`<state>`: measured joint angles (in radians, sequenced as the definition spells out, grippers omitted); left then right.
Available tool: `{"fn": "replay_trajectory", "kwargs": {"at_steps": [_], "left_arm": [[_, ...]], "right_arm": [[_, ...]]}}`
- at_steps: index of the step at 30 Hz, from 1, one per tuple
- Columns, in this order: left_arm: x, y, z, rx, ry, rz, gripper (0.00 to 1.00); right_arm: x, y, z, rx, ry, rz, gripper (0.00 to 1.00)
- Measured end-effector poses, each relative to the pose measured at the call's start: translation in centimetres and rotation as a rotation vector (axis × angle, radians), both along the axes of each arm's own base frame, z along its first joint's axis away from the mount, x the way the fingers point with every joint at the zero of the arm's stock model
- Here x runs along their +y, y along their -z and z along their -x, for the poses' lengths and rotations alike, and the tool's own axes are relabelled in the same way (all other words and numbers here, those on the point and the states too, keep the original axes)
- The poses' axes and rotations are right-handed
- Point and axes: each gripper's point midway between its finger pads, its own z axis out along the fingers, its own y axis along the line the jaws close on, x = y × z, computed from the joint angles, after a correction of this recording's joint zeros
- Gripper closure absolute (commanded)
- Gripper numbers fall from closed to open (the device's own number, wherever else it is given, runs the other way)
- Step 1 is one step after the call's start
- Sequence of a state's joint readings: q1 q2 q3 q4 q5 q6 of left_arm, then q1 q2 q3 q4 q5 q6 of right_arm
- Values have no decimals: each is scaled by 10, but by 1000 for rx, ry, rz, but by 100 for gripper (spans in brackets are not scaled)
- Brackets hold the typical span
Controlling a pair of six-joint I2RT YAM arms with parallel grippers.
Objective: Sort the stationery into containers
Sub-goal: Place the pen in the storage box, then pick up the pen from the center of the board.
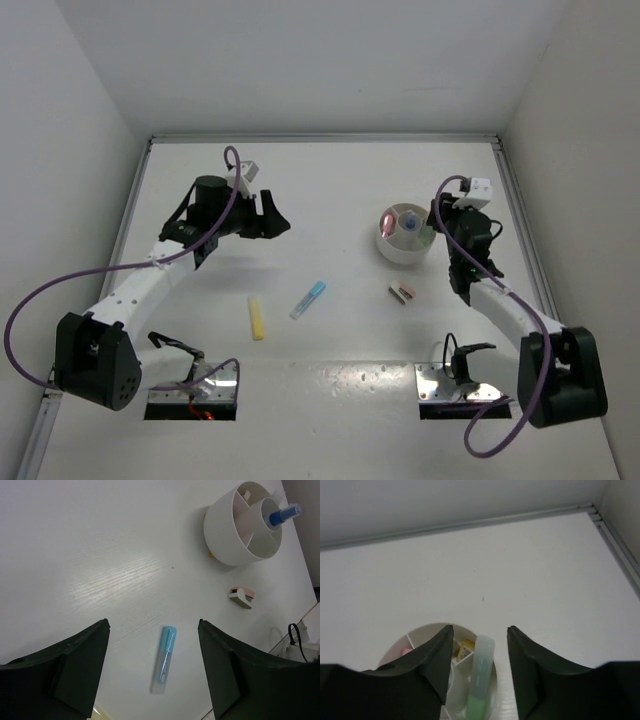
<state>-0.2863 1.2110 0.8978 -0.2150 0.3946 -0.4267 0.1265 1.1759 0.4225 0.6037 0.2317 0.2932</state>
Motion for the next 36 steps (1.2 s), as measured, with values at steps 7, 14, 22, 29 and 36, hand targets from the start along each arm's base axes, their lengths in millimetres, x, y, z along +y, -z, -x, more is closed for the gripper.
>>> {"fn": "replay_trajectory", "kwargs": {"at_steps": [7, 14, 22, 29, 36], "left_arm": [[-5, 5, 0, 17, 29, 10, 100], [15, 22, -11, 54, -76, -50, 30], [55, 20, -25, 54, -286, -90, 60], [90, 32, -21, 86, -467, -190, 74], [126, 43, -13, 131, -650, -299, 64]], "right_arm": [[34, -56, 1, -48, -252, 96, 94], [176, -62, 64, 68, -1353, 364, 22], [221, 43, 137, 262, -1791, 499, 20], [248, 61, 129, 68, -1956, 864, 36], [300, 91, 130, -13, -2147, 1036, 43]]}}
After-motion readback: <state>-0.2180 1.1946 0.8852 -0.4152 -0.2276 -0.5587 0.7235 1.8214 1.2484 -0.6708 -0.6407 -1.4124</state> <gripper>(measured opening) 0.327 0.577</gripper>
